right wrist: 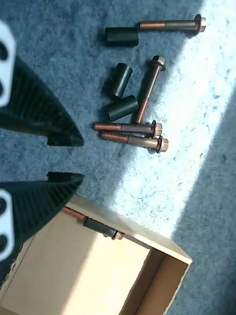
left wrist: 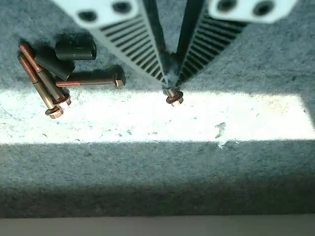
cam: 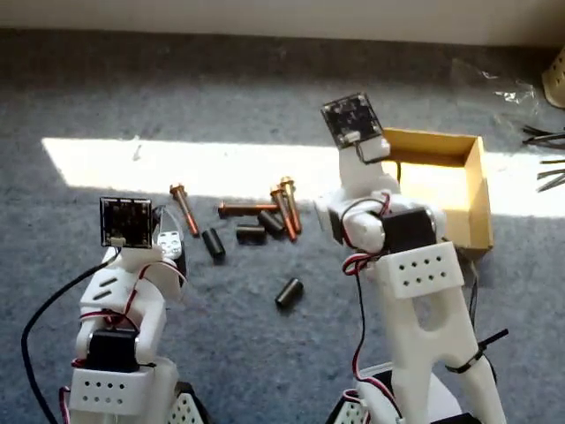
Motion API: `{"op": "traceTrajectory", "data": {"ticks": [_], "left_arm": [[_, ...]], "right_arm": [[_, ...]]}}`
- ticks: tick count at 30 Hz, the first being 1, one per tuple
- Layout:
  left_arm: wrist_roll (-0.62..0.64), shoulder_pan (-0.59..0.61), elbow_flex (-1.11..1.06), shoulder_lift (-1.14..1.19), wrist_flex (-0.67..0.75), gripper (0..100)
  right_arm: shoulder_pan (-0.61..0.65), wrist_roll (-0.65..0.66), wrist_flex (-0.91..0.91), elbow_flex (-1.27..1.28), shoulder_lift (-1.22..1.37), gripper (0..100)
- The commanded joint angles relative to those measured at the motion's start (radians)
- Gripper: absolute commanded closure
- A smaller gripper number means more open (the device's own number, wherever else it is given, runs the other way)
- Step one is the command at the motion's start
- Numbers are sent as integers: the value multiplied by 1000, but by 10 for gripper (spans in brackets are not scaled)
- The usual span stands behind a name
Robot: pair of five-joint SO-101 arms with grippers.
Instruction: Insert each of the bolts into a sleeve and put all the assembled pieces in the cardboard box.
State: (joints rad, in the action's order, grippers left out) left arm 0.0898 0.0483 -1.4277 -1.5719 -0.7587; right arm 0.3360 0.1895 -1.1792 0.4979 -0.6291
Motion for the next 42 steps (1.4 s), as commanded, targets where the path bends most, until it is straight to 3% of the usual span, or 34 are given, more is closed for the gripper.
{"op": "traceTrajectory", "data": {"ticks": [1, 7, 18, 26, 33, 42], "left_arm": [[-2, 8, 5, -5, 20, 993], [0, 82, 5, -5, 23, 993], [2, 151, 4, -5, 23, 993], [2, 231, 13, -5, 32, 993], [2, 300, 4, -5, 61, 993], [2, 351, 2, -5, 61, 993]], "right_arm": [[22, 107, 31, 44, -33, 917], [131, 255, 90, 145, -39, 917], [150, 80, 120, 189, -39, 917], [189, 81, 278, 305, -30, 917], [288, 396, 390, 344, -28, 918], [314, 470, 455, 272, 174, 917]]}}
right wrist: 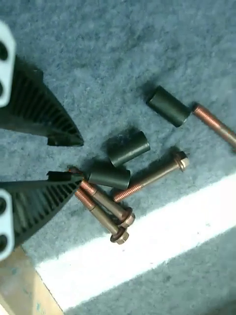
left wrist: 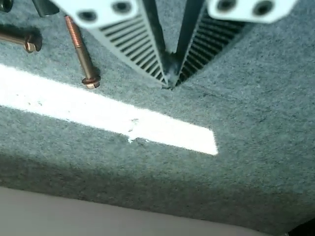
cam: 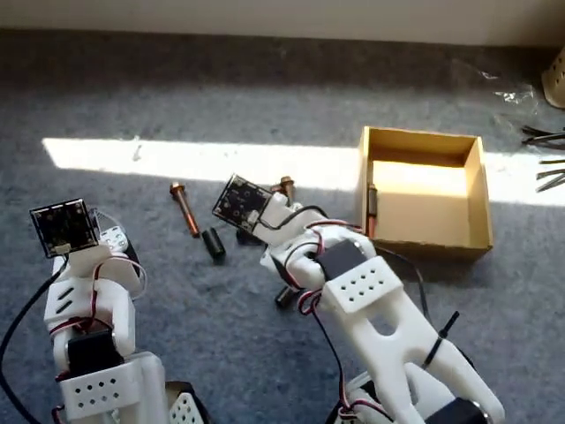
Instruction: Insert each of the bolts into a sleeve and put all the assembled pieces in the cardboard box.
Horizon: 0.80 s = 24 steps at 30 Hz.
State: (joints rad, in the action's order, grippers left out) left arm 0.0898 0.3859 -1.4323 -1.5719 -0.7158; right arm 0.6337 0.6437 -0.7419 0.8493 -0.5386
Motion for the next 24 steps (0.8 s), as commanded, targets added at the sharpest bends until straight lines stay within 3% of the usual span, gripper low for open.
{"op": "traceTrajectory", "data": {"ticks": [1, 8, 11, 17, 24], "left_arm": [[2, 12, 7, -5, 18, 993], [-2, 12, -19, -5, 48, 993], [-2, 15, -21, -5, 54, 993], [-2, 16, -21, -5, 54, 993], [-3, 16, -21, -5, 54, 993]], "right_arm": [[18, 14, 18, -107, 120, 917], [15, 18, 15, -286, 268, 917], [19, 23, -81, -375, 344, 917], [56, 169, -213, -555, 550, 915], [61, 270, -231, -682, 700, 914]]}}
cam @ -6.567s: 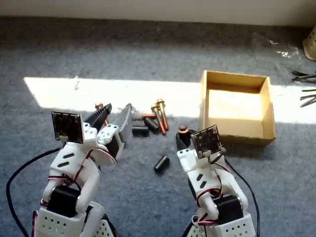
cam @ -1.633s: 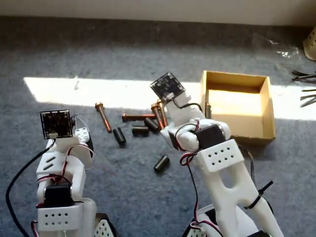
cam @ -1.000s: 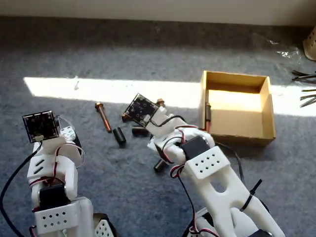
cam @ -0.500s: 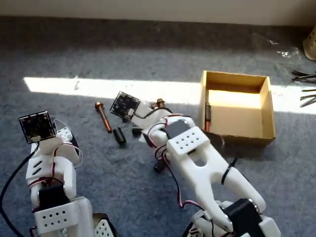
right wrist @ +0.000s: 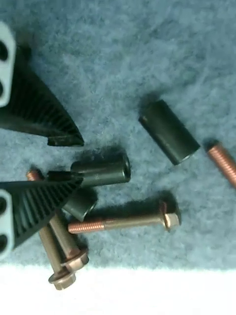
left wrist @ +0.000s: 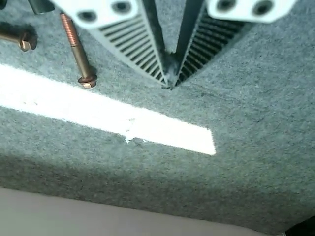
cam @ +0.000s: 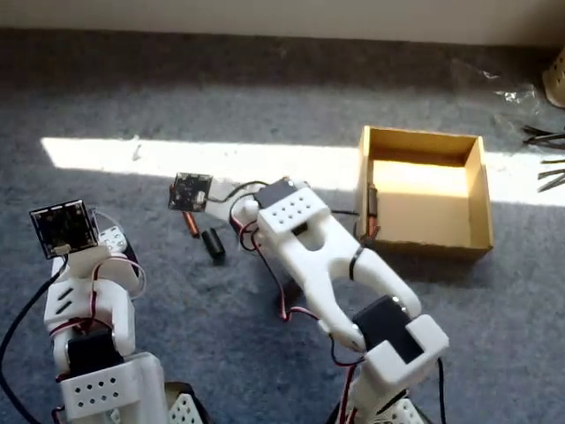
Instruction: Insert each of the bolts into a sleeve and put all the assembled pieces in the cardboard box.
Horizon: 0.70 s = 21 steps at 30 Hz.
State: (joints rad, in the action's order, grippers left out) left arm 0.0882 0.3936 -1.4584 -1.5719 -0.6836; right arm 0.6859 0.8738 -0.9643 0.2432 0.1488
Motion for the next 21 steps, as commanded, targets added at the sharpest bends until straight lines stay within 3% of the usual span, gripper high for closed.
{"op": "traceTrajectory", "data": {"ticks": [1, 21], "left_arm": [[-2, 8, 5, -5, 21, 993], [-2, 8, 5, -5, 21, 993]], "right_arm": [[8, 49, -8, -84, 22, 914], [10, 183, -2, -102, 93, 913]]}}
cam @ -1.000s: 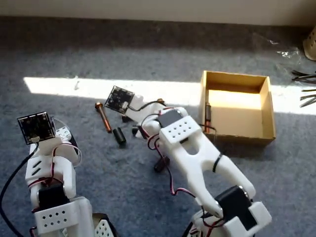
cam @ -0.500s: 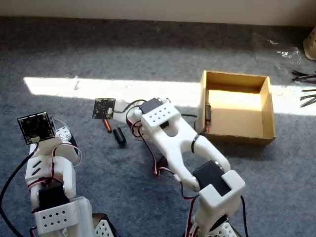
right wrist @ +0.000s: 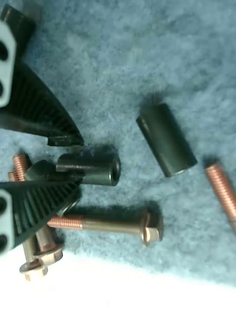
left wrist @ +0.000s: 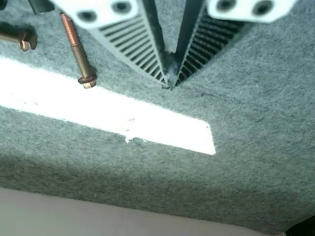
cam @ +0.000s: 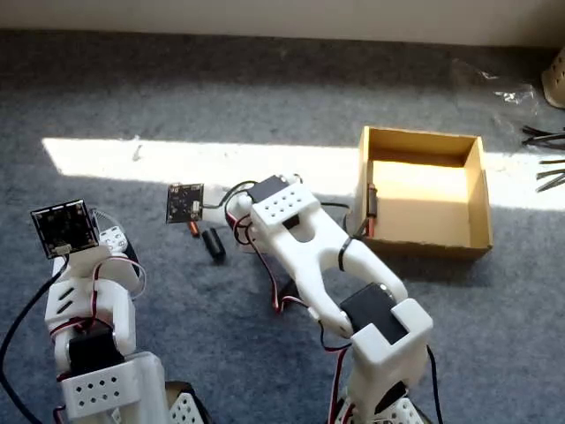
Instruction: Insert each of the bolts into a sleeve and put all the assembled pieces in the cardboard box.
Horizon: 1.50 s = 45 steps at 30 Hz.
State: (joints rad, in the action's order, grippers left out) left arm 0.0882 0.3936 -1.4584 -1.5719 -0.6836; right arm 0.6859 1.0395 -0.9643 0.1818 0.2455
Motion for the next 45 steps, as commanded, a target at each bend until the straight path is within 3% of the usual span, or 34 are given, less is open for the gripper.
{"op": "traceTrajectory", "data": {"ticks": [1, 5, 17, 32, 38, 45], "left_arm": [[-2, 8, 5, -5, 21, 993], [-2, 8, 5, -5, 21, 993], [-3, 8, -8, -5, 26, 993], [-3, 8, -8, -5, 26, 993], [-3, 8, -8, -5, 26, 993], [-3, 8, -8, -5, 26, 993]], "right_arm": [[10, 29, -2, -41, -4, 909], [13, 25, -1, -39, -4, 855], [24, 25, 84, -35, 21, 854], [30, -69, -19, -128, 140, 858], [25, -101, -22, -153, 143, 931], [25, -106, -22, -151, 145, 940]]}}
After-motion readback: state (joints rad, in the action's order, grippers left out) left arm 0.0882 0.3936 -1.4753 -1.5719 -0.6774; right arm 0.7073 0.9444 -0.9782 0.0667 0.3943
